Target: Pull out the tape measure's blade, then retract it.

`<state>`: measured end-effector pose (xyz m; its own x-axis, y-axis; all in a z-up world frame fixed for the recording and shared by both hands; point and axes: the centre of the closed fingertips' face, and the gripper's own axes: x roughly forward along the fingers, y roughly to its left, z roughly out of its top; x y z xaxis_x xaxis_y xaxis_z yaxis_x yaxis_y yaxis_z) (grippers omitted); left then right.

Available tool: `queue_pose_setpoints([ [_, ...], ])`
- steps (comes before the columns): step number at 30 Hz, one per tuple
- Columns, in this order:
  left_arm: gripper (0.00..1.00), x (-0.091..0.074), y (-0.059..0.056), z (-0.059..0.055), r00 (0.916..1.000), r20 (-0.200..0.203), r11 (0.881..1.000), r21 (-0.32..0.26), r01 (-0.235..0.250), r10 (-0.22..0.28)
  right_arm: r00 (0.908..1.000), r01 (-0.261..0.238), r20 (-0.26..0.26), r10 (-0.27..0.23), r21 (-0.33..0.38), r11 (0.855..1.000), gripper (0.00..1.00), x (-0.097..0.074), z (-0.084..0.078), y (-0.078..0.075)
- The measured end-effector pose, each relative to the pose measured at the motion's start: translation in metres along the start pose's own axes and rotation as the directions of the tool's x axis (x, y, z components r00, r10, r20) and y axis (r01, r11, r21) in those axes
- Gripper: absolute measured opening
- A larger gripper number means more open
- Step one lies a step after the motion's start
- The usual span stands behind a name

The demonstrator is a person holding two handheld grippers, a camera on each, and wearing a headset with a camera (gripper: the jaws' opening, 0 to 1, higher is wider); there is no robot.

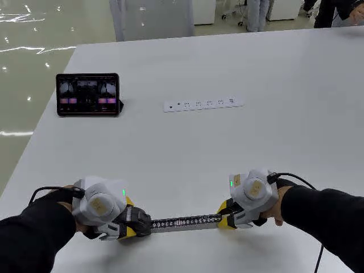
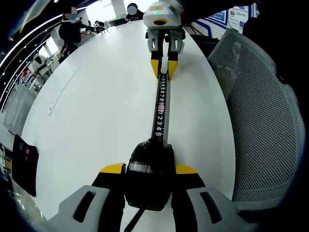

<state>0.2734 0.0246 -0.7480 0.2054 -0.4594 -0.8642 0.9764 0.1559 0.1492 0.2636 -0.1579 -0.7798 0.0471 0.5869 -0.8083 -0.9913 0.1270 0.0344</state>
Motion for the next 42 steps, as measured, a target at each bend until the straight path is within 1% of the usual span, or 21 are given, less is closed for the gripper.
queue_pose_setpoints([
  [7,0.31,0.000,0.000,0.000,1.0000,0.001,1.000,0.000,-0.001,0.001,1.0000,-0.002,-0.007,0.002,-0.012,1.000,0.10,-0.001,-0.002,-0.001],
  [42,0.31,0.000,0.000,0.001,1.0000,-0.005,1.000,-0.002,-0.003,0.003,0.9999,0.001,-0.013,-0.001,0.004,1.000,0.10,-0.012,-0.018,-0.004],
])
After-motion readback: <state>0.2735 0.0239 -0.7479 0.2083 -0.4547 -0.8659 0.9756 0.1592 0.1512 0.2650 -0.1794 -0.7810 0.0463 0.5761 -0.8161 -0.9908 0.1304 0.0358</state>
